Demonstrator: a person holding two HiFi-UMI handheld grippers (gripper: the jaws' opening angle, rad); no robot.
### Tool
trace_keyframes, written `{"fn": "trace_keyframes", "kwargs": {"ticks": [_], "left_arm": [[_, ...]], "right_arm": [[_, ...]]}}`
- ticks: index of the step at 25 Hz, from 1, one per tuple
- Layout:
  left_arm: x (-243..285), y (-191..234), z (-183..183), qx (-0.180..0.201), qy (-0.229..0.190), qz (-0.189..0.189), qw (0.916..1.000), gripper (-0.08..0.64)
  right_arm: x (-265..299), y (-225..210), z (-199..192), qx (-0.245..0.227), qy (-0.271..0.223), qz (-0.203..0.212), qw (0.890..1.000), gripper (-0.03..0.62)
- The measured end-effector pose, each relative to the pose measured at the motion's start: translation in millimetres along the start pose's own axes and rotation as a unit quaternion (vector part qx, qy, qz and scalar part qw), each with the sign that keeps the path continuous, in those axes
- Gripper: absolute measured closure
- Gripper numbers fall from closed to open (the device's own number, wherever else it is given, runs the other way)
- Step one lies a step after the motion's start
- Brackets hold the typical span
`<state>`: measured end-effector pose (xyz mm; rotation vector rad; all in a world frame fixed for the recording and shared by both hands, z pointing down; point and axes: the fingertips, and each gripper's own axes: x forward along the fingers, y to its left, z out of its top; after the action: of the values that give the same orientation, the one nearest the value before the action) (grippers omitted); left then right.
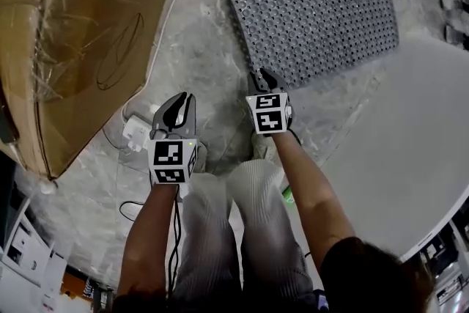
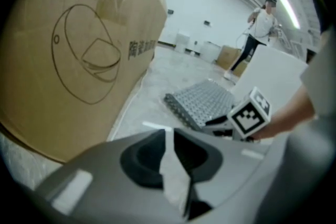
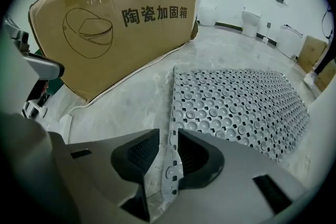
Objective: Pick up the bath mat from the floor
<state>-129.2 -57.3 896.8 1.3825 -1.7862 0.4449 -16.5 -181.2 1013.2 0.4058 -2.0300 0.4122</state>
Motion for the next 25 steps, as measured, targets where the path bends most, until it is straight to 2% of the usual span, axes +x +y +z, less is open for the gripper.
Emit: {"fn": "trace_keyframes", "kwargs": {"ticks": [15,19,22,25], "left_arm": [[47.8,-0.9,-12.8,0.011,-0.017,-0.01,0.9997,0.508],[54.2,-2.9,-15.1,0.013,-0.015,-0.015,0.9997,0.508],[55.9,-5.2,-14.8,0.014,-0.015,-0.019,0.9996,0.508],[55.9,-5.4,-13.3,0.015,-0.015,-0.021,0.9996,0.508]], "right_arm": [[45.7,-11.6,-13.6,-0.058,0.006,-0.047,0.997,0.463],[53.0,-9.9,-18.8,-0.089,0.014,-0.053,0.995,0.455],[53.1,-11.1,-19.5,-0.119,0.017,-0.067,0.99,0.436],[51.9,-15.7,-18.8,-0.128,0.022,-0.076,0.989,0.403]]}}
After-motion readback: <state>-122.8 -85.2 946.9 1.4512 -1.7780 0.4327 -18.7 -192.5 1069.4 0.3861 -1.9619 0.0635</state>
